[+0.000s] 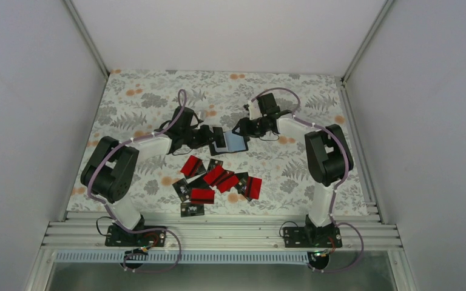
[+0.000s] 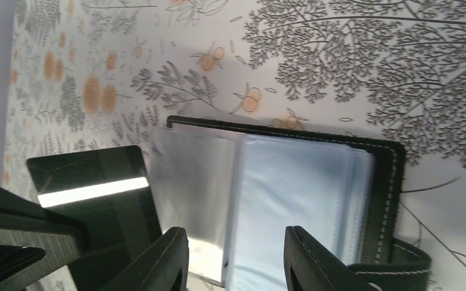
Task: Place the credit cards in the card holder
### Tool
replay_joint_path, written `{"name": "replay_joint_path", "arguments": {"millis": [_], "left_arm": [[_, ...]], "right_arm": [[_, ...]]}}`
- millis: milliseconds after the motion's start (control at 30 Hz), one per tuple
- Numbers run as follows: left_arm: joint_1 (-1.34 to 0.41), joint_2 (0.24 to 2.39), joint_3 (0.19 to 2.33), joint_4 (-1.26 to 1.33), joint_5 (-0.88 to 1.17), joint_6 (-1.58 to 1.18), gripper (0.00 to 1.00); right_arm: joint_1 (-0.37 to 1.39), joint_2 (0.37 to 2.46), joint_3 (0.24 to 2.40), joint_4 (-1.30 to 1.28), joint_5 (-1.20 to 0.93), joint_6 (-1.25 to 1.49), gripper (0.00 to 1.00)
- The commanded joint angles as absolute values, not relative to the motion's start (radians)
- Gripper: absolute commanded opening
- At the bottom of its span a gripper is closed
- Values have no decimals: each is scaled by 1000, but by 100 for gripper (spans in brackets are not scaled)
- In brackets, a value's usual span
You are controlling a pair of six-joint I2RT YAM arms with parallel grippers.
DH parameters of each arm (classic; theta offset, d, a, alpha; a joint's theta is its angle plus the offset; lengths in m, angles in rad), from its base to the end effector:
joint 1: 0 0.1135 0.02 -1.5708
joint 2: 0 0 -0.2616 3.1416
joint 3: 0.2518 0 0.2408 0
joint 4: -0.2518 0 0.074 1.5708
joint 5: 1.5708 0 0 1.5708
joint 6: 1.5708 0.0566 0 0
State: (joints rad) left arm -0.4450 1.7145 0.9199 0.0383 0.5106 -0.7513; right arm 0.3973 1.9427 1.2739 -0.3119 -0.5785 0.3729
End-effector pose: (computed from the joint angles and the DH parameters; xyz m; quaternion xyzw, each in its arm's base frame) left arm 0.3071 -0.1771 0.1634 -0.0367 0.8933 -0.4074 0.1861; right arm 0.3594 0.1844 0.1588 -0.0941 0.9160 0.3576 0.1558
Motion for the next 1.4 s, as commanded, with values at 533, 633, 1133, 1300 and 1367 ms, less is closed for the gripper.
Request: {"name": "replay_joint_path", "arguments": {"millis": [533,633,1133,1300,1367], "left_arm": [[-441,1700,898,35,477,-747,2],[-442,1704,896,37,479,-746,2],[-442,1733,921,38,485,-739,2],[-442,1759,938,48,499,-742,2],[-442,1770,946,54,509,-745,3]], "right_arm": [[399,1919,1270,-400,-365,299,40],[396,1931,1265,-398,-363,295,39],[393,1980,1224,-385,-329,274,15],[393,1984,1198,-377,-333,270,9],[393,1983,1183,-368,-339,273,8]]}}
